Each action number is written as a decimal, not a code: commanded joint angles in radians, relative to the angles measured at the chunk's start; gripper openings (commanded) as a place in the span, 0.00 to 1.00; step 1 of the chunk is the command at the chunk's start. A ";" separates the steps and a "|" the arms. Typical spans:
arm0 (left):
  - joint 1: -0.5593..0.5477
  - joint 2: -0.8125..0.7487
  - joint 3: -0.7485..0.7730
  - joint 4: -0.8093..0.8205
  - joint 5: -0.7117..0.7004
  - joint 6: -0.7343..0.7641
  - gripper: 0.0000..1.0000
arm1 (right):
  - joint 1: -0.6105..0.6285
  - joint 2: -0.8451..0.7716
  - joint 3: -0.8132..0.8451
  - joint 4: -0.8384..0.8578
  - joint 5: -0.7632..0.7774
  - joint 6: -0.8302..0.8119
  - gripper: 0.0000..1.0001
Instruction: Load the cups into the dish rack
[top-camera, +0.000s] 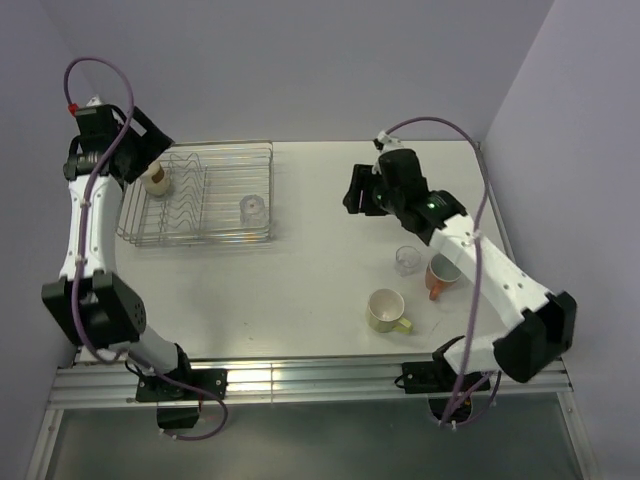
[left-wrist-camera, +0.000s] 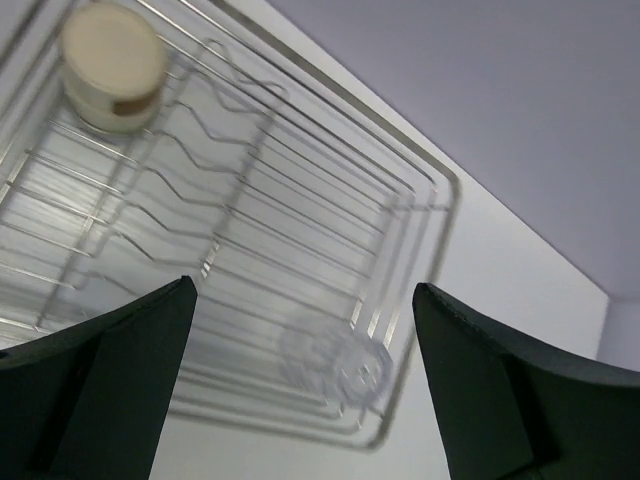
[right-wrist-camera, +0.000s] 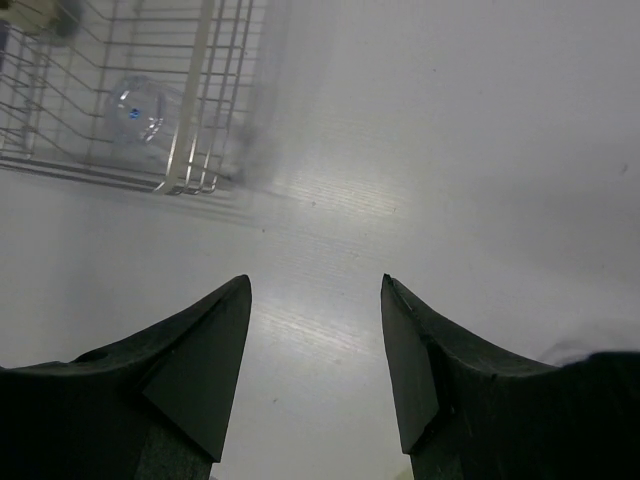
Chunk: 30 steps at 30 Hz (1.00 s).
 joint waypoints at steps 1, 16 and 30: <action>-0.089 -0.231 -0.099 0.041 0.026 0.022 0.97 | 0.042 -0.186 -0.016 -0.098 0.141 -0.008 0.62; -0.439 -0.597 -0.400 0.081 0.006 0.002 0.96 | 0.329 -0.358 -0.264 -0.321 0.335 0.196 0.61; -0.453 -0.655 -0.493 0.093 0.041 0.013 0.95 | 0.444 -0.346 -0.424 -0.335 0.350 0.306 0.58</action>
